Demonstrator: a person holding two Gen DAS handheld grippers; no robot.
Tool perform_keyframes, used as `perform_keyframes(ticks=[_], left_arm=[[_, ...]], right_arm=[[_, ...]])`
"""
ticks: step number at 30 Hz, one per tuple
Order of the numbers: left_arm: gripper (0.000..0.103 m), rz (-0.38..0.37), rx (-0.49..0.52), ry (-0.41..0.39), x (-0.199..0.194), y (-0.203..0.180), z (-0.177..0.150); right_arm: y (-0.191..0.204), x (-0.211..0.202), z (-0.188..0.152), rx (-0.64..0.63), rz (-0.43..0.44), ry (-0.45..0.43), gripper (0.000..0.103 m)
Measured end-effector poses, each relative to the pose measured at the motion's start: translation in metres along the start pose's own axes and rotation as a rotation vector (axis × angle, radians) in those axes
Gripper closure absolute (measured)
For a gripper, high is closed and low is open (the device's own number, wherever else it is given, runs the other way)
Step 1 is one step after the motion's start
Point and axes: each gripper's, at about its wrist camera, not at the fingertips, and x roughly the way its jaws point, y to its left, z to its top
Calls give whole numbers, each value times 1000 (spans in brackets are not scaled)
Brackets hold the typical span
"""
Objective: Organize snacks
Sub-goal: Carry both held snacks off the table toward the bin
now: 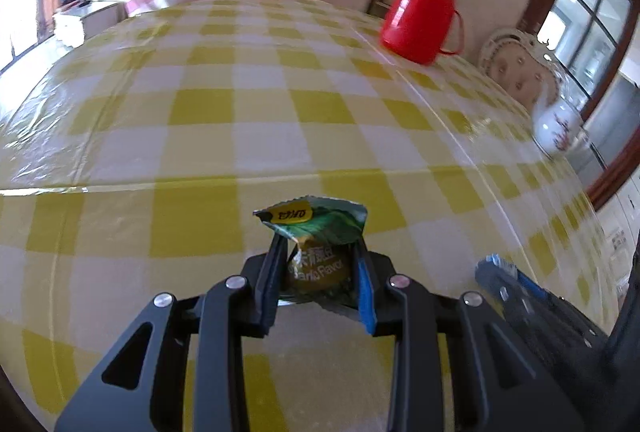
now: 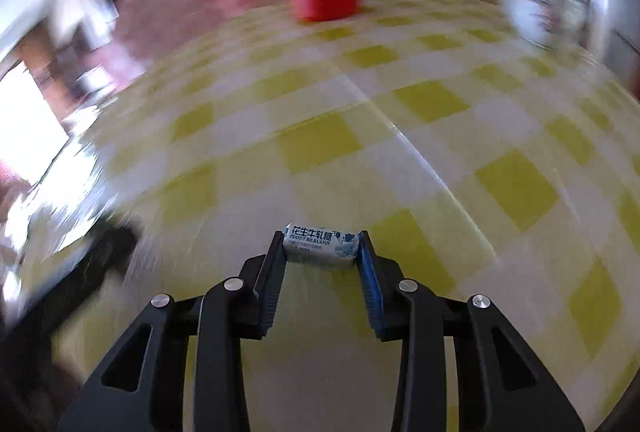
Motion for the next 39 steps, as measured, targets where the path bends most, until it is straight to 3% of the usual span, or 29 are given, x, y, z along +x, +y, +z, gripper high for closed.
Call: perform_keyframes(ticks=[3,5,10,15,26,31,39], left_arm=[[71,-15,58,26,5,-15,-4],[71,-15,101,43,9,-27,-9],[70,69,205,41,12,-48,-16],[71,133,264,45,15,-58,-19],[73,104,267,4,8,-73,-16],[73,125,314,-32,-9,-113,-45],[73,76,361,-89,-47,-167,-92]], right_arm=[[-33,-20,-11,-84,55,0,68],[-53,-36,-17,-130,32,-27,68],[-78,-43,-19,-133,-34,-23,68],[-79,-39,-17,-137,-37,-6,68],[-107,-72,-13,-1,-42,-106,68],[-117,-89,-14,40,6,-116,68],[-124,-110,-39,51,25,-112,68]])
